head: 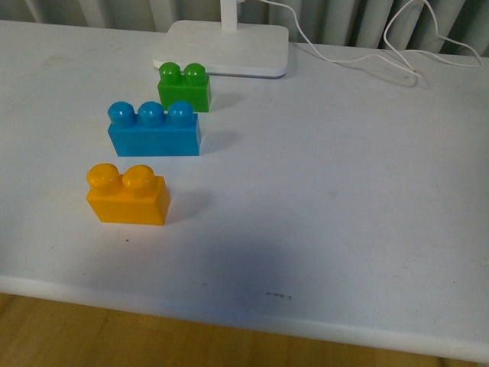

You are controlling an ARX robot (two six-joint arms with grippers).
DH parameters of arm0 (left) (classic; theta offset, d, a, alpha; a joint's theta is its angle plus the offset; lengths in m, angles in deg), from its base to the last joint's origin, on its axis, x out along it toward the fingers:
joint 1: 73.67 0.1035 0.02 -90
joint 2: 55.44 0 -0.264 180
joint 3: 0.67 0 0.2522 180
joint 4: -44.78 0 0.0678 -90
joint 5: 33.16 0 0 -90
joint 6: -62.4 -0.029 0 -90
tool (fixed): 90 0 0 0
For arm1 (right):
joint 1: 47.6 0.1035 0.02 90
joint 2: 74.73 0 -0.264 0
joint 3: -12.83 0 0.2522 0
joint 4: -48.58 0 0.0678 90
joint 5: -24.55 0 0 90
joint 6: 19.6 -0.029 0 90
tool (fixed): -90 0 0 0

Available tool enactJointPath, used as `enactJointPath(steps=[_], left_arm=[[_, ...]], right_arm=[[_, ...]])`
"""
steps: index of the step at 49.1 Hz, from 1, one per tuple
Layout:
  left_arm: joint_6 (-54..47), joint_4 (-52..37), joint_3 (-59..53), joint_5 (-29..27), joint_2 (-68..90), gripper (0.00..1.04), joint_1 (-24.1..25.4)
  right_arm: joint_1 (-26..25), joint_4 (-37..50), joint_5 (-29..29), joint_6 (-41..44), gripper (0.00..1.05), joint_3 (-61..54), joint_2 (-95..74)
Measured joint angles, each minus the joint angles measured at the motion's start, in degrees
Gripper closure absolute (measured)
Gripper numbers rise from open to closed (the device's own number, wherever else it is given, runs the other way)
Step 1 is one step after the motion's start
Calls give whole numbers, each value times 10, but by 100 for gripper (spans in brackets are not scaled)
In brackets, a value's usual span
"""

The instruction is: Insert yellow block into base center

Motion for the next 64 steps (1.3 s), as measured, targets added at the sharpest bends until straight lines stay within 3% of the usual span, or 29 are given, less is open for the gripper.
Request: enactJointPath(steps=[14, 21, 44, 53, 64], left_arm=[[0, 0, 0, 0, 0, 6, 0], [0, 0, 0, 0, 0, 6, 0], [0, 0, 0, 0, 0, 6, 0], [0, 0, 0, 0, 0, 6, 0], [0, 0, 0, 0, 0, 6, 0]], right_arm=[[2, 10, -2, 11, 9, -2, -7], [8, 6, -33, -3, 9, -5, -12], [25, 28, -32, -3, 9, -45, -7], [59, 48, -31, -26, 9, -89, 19], [151, 75, -14, -115, 9, -144, 48]])
